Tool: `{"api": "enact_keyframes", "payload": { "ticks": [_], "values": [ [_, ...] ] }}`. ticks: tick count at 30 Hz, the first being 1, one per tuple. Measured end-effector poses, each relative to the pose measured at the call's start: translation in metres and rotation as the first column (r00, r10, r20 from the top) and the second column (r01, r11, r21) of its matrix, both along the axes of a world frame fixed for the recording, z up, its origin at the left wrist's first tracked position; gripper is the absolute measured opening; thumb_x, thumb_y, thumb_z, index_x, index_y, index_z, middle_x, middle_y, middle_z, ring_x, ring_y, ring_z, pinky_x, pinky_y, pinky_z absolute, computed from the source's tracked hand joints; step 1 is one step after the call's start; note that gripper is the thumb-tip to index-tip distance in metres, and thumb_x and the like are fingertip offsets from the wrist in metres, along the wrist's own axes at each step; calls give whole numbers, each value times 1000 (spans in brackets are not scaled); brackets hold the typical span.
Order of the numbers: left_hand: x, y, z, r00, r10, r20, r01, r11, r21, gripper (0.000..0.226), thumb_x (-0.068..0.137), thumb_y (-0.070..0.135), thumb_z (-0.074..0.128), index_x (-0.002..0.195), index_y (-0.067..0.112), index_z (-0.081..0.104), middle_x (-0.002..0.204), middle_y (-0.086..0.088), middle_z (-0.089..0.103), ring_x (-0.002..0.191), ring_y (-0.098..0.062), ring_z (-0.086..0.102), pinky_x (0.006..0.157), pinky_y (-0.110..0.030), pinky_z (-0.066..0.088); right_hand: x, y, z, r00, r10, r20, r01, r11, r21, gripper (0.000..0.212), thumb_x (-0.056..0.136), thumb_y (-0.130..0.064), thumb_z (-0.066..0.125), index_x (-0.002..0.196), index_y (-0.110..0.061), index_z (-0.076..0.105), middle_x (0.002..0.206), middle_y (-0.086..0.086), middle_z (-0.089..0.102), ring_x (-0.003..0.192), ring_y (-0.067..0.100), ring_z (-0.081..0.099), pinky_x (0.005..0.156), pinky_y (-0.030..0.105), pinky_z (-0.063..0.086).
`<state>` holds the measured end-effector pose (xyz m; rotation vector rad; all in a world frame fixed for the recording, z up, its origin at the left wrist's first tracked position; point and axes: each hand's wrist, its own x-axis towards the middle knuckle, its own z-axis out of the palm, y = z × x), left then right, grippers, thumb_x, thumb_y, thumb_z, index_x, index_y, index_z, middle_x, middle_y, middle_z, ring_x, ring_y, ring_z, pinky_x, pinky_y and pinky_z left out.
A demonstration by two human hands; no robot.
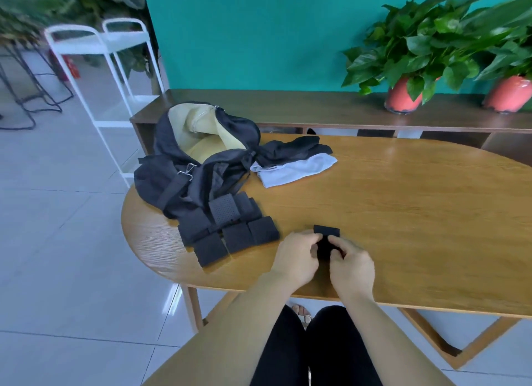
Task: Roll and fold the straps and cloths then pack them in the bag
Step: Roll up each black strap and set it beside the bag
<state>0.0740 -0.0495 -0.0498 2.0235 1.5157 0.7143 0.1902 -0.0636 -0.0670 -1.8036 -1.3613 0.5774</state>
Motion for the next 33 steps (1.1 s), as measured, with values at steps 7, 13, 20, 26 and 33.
{"api": "enact_keyframes", "payload": {
  "ticks": [7, 13, 20, 26, 33],
  "values": [
    [-67, 2, 20, 988, 147, 43, -153, 959, 240, 36, 92, 10, 44, 121, 12, 65, 127, -6, 62, 112, -31, 55, 94, -45, 45, -66, 9, 28, 986, 148, -75, -137, 981, 139, 36, 91, -3, 51, 121, -18, 65, 135, 5, 54, 128, 19, 45, 107, 41, 38],
    [-127, 5, 13, 956, 281, -80, -245, 920, 305, 40, 85, 21, 42, 115, 17, 69, 120, -4, 67, 110, -27, 62, 88, -48, 49, -116, 10, 30, 974, 228, 11, -228, 965, 127, 33, 92, -6, 53, 120, -18, 66, 134, 2, 55, 128, 19, 45, 103, 30, 39],
    [-136, -6, -3, 918, 347, -192, -270, 902, 338, 27, 91, 22, 55, 113, 28, 69, 110, 10, 69, 106, -11, 62, 82, -34, 28, -127, 21, 25, 958, 229, 175, -243, 968, 61, 31, 93, -12, 52, 120, -18, 66, 130, -2, 59, 123, 15, 43, 92, 20, 37],
    [-133, -4, -6, 864, 413, -288, -268, 861, 432, 23, 75, 28, 59, 92, 26, 74, 84, 9, 72, 76, -16, 66, 70, -36, 35, -127, 30, 24, 932, 270, 241, -289, 956, 48, 31, 94, -13, 51, 121, -18, 65, 130, -1, 59, 121, 17, 44, 92, 22, 39],
    [-137, -3, -6, 830, 428, -359, -287, 878, 383, 20, 79, 23, 71, 98, 29, 74, 90, 5, 67, 87, -22, 60, 74, -36, 33, -129, 32, 20, 878, 331, 346, -349, 937, -12, 30, 96, -21, 51, 123, -20, 63, 133, -3, 56, 123, 20, 41, 99, 30, 38]
  ]
}}
